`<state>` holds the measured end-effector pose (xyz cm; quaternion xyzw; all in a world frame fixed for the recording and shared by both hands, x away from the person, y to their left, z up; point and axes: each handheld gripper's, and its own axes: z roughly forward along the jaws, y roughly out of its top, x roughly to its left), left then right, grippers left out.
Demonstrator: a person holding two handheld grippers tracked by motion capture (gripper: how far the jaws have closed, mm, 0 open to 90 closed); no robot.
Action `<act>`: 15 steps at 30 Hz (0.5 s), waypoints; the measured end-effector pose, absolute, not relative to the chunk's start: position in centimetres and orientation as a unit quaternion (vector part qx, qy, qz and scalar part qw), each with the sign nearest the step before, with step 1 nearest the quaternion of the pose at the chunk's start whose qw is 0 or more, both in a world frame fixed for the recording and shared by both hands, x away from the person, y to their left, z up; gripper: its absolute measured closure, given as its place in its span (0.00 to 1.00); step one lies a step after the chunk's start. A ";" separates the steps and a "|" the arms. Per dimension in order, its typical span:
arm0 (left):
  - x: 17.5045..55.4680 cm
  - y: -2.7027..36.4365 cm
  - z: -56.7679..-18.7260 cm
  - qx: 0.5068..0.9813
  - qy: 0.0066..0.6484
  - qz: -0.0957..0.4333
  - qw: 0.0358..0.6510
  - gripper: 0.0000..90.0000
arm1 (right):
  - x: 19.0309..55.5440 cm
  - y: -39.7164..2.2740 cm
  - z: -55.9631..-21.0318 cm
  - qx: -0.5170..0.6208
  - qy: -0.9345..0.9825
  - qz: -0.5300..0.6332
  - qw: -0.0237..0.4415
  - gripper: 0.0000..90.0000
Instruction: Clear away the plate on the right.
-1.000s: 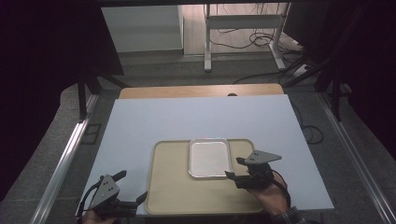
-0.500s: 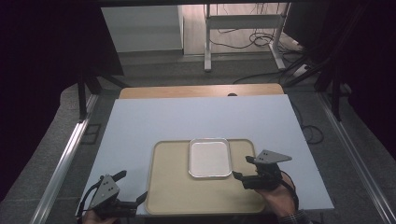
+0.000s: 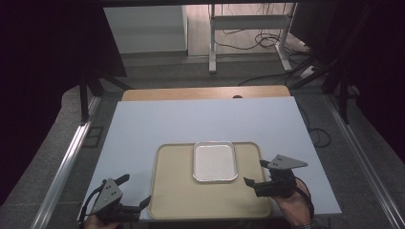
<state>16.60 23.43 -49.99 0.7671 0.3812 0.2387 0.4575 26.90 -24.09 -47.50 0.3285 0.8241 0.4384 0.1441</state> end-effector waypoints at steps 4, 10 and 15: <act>16.6 23.4 -50.0 0.767 0.381 0.239 0.457 0.00 | 26.6 -24.6 -47.4 0.329 0.822 0.441 0.146 0.12; 16.6 23.5 -50.0 0.766 0.382 0.238 0.458 0.00 | 26.2 -25.3 -47.4 0.334 0.820 0.441 0.149 0.11; 16.6 23.5 -50.0 0.766 0.382 0.238 0.458 0.00 | 25.7 -26.3 -47.3 0.340 0.818 0.438 0.153 0.10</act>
